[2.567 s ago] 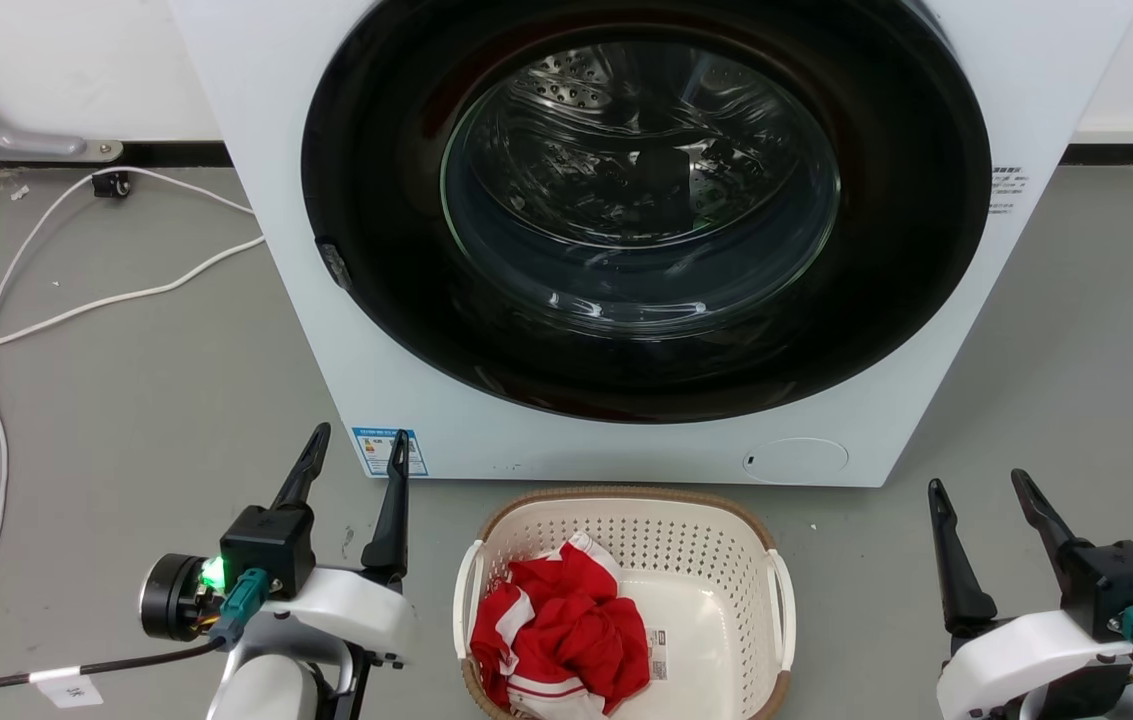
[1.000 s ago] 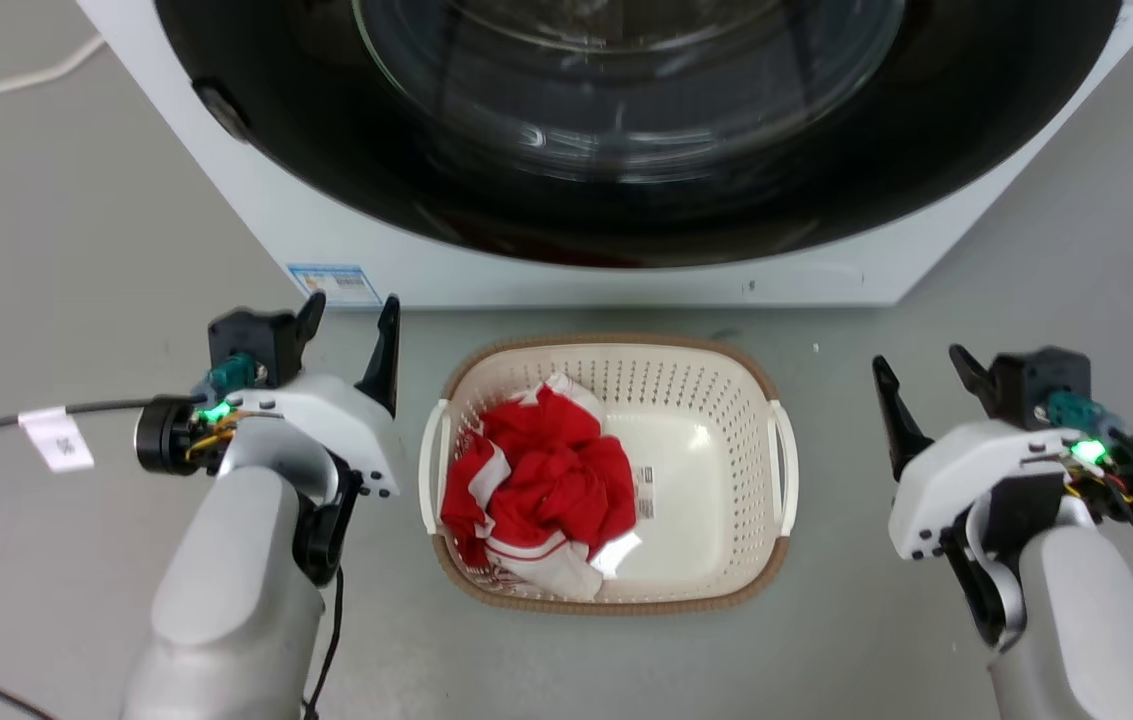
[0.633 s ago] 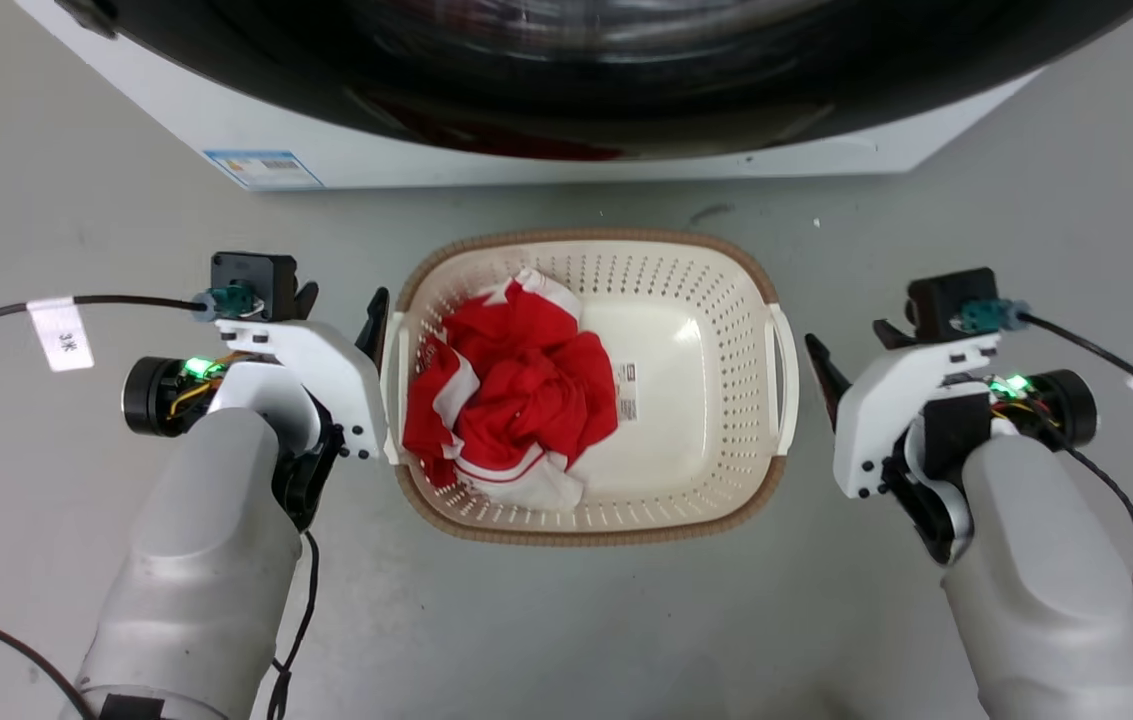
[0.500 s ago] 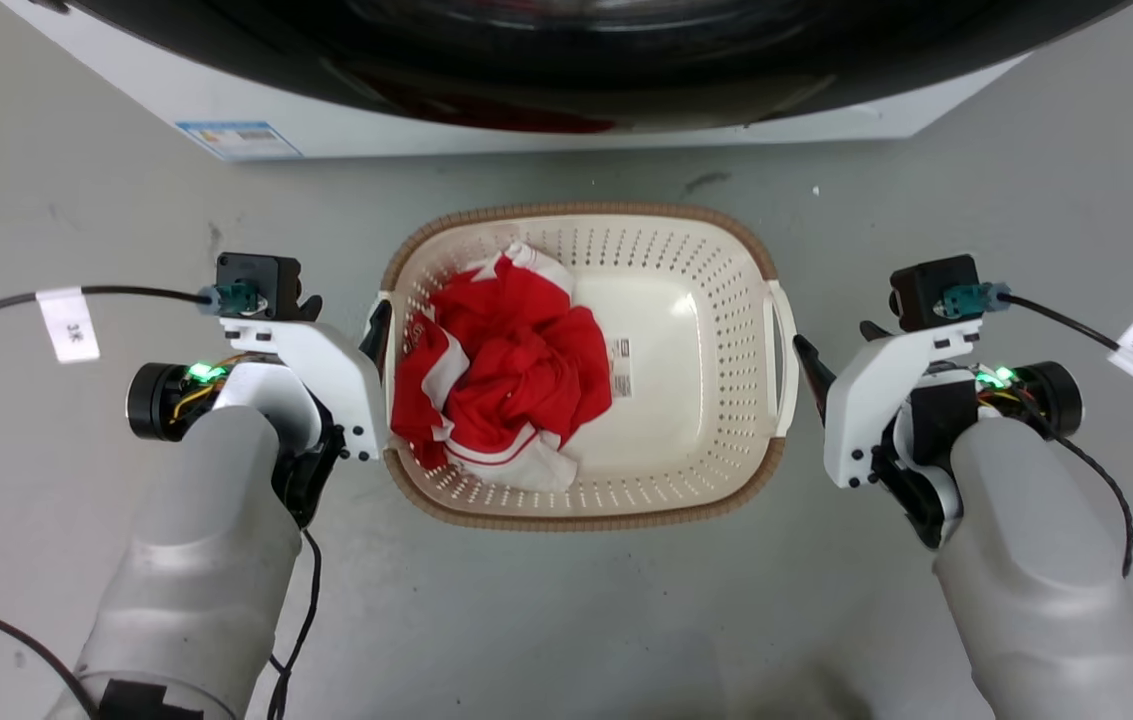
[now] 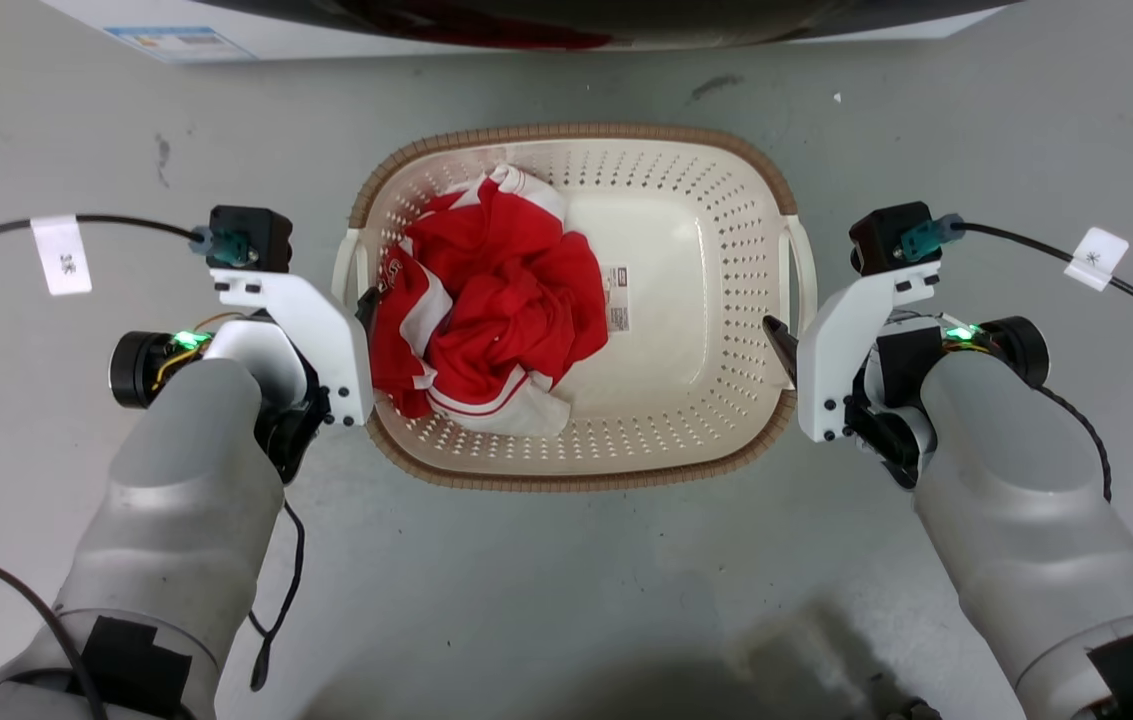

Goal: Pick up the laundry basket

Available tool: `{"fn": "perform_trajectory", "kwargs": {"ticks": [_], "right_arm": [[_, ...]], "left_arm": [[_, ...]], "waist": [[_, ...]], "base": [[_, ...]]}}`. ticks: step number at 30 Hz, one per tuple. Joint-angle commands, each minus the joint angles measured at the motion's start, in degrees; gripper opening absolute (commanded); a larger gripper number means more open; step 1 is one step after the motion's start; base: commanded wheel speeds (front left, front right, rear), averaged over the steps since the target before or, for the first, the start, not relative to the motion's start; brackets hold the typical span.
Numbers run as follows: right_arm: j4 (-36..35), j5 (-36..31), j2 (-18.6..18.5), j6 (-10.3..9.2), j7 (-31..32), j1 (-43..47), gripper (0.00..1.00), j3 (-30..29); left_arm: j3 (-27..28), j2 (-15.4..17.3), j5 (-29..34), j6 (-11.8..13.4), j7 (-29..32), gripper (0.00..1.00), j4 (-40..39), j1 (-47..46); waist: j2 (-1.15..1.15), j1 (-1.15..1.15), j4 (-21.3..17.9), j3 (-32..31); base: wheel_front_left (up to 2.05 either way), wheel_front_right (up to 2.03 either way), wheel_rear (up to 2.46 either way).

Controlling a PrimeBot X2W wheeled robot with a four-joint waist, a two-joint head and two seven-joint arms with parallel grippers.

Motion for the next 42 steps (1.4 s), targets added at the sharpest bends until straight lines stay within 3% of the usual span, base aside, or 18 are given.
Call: {"fn": "perform_trajectory", "kwargs": {"ticks": [1,13,25,26,27,28,42], "right_arm": [[1.52,1.58,0.1,-0.04,-0.29,-1.85,1.0,1.08],[9.17,4.89,0.1,-0.04,0.42,-7.88,1.0,6.19],[11.96,9.31,0.09,-0.04,-0.91,-11.2,1.0,8.73],[12.1,9.7,0.09,-0.04,-0.95,-11.21,0.53,8.95],[12.22,10.2,0.1,-0.04,-0.79,-11.13,0.16,9.27],[12.24,10.71,0.1,-0.04,-0.79,-11.21,0.0,9.56],[13.14,15.69,0.25,0.05,-0.98,-10.11,0.0,13.61]], "left_arm": [[-0.68,0.01,-1.11,0.02,0.48,1.0,0.75,-1.3],[-3.78,-0.42,-4.98,0.01,0.37,1.0,3.27,-4.44],[-6.51,-1.1,-7.89,0.02,0.22,1.0,5.18,-7.17],[-6.7,-1.1,-8.13,0.01,0.4,0.71,5.4,-7.36],[-6.84,-1.29,-8.52,0.01,0.52,0.24,5.45,-7.43],[-6.94,-1.37,-8.86,0.01,0.48,0.0,5.44,-7.54],[-10.58,-1.67,-12.76,0.01,5.07,0.0,5.67,-6.21]], "waist": [[0.0,-0.01,-0.05,1.16],[0.0,-0.01,0.54,4.84],[0.0,-0.01,0.93,7.33],[0.0,-0.01,0.9,7.4],[0.0,-0.01,0.88,7.48],[0.0,-0.01,0.87,7.55],[0.0,-0.01,0.98,5.26]], "base": [[0.0,0.0,0.0],[0.0,0.0,0.0],[0.0,0.0,0.0],[0.0,0.0,0.0],[0.0,0.0,0.0],[0.0,0.0,0.0],[0.0,0.0,0.0]]}}
